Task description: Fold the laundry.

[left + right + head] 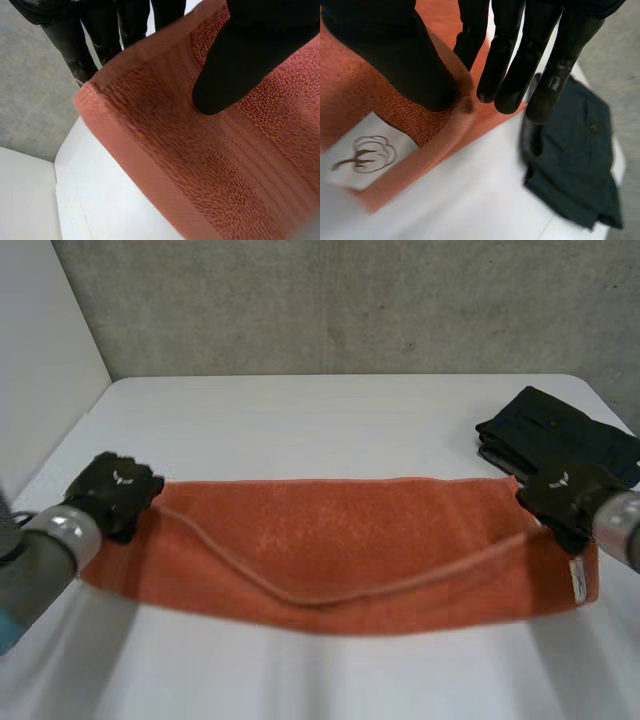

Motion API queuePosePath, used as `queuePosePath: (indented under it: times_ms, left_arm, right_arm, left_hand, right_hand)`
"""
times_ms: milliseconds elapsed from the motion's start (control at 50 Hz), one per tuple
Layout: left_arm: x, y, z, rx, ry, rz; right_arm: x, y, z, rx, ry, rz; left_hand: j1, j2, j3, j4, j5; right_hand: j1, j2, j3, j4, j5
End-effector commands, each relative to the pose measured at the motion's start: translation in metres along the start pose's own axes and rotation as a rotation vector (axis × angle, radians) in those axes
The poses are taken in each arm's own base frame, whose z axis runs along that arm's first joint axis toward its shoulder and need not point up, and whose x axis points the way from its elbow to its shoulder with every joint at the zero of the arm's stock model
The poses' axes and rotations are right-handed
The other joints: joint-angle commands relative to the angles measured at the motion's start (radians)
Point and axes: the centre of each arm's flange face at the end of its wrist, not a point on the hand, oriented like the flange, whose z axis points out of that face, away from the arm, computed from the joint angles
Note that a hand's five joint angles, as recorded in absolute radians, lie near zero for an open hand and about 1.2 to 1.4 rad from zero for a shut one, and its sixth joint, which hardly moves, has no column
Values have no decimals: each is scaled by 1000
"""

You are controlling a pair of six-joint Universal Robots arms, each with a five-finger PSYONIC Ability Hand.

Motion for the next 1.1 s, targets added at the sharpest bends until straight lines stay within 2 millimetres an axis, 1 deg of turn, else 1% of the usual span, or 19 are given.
queuePosePath:
  times_ms: [20,140,240,260,360,380,400,420,440,520,560,620,640,700,760,800,860,960,1100]
  left_arm:
    - [-9,3,57,26,-117,-79]
    - [-7,9,101,-11,-207,-68]
    - [0,13,121,-13,-217,-62]
    - [1,14,124,-12,-217,-63]
    - [6,9,137,29,-231,-59]
    - [9,6,138,46,-230,-58]
    - [10,5,138,50,-230,-55]
    - [12,3,138,56,-227,-51]
    - [15,1,137,65,-226,-49]
    - [25,-8,131,85,-210,-51]
    - [28,-9,128,83,-204,-56]
    - [28,-11,116,74,-198,-57]
    - [26,-12,111,74,-200,-61]
    - [20,-20,90,85,-199,-85]
    - [21,-23,70,92,-179,-138]
    - [21,-25,61,102,-169,-174]
    - [24,-27,48,124,-133,-251]
    - [30,-28,43,167,-98,-322]
    - [32,-27,44,178,-97,-325]
  right_arm:
    - [6,-5,55,22,145,-42]
    - [6,-10,93,59,183,-48]
    - [6,-19,114,78,221,-68]
    - [5,-20,123,80,229,-70]
    - [8,-24,143,99,271,-64]
    - [10,-25,145,99,283,-60]
    - [12,-27,147,103,290,-61]
    - [14,-27,149,95,302,-65]
    - [14,-28,149,95,304,-65]
    - [14,-34,143,112,310,-34]
    - [20,-36,136,123,319,14]
    - [28,-49,111,174,318,130]
    - [30,-53,96,195,310,173]
    - [34,-51,77,204,289,222]
    - [31,-27,63,156,222,262]
    - [19,-6,56,111,145,291]
    - [7,8,48,82,81,315]
    - [-12,40,43,24,20,367]
    - [-16,58,48,35,68,358]
  left_hand:
    - [247,199,203,194,248]
    - [247,199,203,194,248]
    - [247,199,203,194,248]
    - [247,199,203,194,248]
    - [247,199,203,194,248]
    - [113,66,70,61,114]
    - [-237,-284,-280,-289,-236]
    - [-580,-628,-624,-633,-579]
    - [-968,-1015,-1011,-1020,-966]
    - [-957,-1004,-1000,-1009,-956]
    - [-951,-998,-994,-1003,-950]
    - [-951,-998,-994,-1003,-950]
    - [-951,-998,-994,-1003,-950]
    - [-957,-1004,-1000,-1009,-955]
    - [-960,-1007,-1003,-1012,-958]
    - [-960,-1007,-1003,-1012,-958]
    - [-957,-1004,-1000,-1009,-956]
    - [-948,-995,-991,-1001,-947]
    - [-948,-995,-991,-1001,-947]
  right_hand:
    - [397,224,214,205,220]
    - [397,224,214,205,220]
    - [397,224,214,205,220]
    - [397,224,214,205,220]
    - [397,224,214,205,220]
    - [397,224,214,205,220]
    - [108,-66,-75,-85,-70]
    - [-824,-998,-1007,-1017,-1002]
    - [-824,-998,-1007,-1017,-1002]
    - [-824,-998,-1007,-1017,-1002]
    - [-824,-998,-1007,-1017,-1002]
    - [-824,-998,-1007,-1017,-1002]
    - [-824,-998,-1007,-1017,-1002]
    - [-824,-998,-1007,-1017,-1002]
    - [-824,-998,-1007,-1017,-1002]
    - [-824,-998,-1007,-1017,-1002]
    - [-824,-998,-1007,-1017,-1002]
    - [-598,-771,-781,-790,-775]
    - [-371,-545,-554,-564,-549]
